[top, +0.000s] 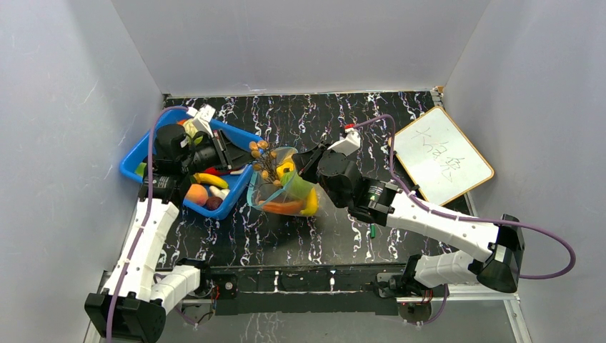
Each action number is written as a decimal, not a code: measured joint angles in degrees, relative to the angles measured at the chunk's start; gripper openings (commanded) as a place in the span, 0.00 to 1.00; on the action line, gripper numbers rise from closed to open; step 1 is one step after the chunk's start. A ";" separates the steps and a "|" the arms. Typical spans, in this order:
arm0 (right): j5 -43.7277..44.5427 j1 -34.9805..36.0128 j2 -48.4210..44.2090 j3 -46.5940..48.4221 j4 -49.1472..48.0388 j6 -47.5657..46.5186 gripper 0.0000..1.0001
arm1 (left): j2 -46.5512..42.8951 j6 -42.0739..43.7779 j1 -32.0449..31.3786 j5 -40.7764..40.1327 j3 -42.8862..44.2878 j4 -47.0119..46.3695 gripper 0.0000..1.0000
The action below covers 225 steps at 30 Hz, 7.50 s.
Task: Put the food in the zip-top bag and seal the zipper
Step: Place the fake fruit in the zipper food storage bag, then adjust the zipper food storage bag at the center of the board, then pick up the fake vegetable from the bin.
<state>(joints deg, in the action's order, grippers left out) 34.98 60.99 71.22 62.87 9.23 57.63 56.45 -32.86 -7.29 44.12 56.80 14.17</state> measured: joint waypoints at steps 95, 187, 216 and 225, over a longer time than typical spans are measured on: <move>-3.76 -0.02 3.56 2.47 -1.53 0.59 0.00 | -11.13 -2.21 -0.39 -2.03 -16.28 5.70 0.00; 0.87 -0.26 -12.74 -10.25 5.14 -4.22 0.00 | 41.77 23.89 13.09 -49.81 23.17 6.43 0.98; 0.68 -0.26 -12.48 -10.27 4.24 -4.57 0.00 | 43.08 23.39 13.88 -43.12 23.93 4.90 0.54; -0.02 -0.26 -12.52 -10.25 5.35 -4.33 0.00 | 29.35 20.68 13.84 -34.23 16.98 9.51 0.47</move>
<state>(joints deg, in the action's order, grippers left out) 34.96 60.73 58.70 52.62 14.59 53.30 85.80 -12.19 6.55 9.89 73.78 23.68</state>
